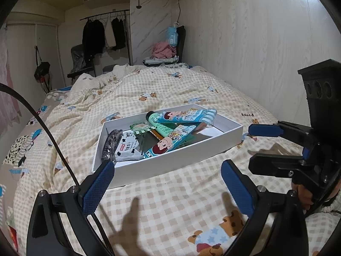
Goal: Organize objects
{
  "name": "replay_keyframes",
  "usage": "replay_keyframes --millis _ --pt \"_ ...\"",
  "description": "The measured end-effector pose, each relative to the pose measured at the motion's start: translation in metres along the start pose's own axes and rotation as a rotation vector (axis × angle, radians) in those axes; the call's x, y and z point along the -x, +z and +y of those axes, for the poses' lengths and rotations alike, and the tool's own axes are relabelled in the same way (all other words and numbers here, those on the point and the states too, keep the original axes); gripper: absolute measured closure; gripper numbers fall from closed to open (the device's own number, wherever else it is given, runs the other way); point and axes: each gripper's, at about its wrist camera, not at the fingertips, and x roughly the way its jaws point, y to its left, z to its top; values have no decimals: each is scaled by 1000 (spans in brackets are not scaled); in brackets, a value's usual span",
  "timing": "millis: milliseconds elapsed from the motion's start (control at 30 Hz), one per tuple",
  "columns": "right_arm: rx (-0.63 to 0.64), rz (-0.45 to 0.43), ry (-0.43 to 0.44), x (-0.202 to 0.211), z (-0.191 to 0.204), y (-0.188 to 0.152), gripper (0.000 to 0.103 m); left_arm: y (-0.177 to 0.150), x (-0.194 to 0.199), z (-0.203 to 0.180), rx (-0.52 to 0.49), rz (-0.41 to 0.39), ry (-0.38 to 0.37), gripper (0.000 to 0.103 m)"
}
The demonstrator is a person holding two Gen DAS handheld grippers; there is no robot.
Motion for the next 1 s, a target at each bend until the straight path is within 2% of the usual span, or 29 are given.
replay_keyframes --millis 1000 --pt "-16 25 9 -4 -2 -2 1 -1 -4 2 12 25 -19 1"
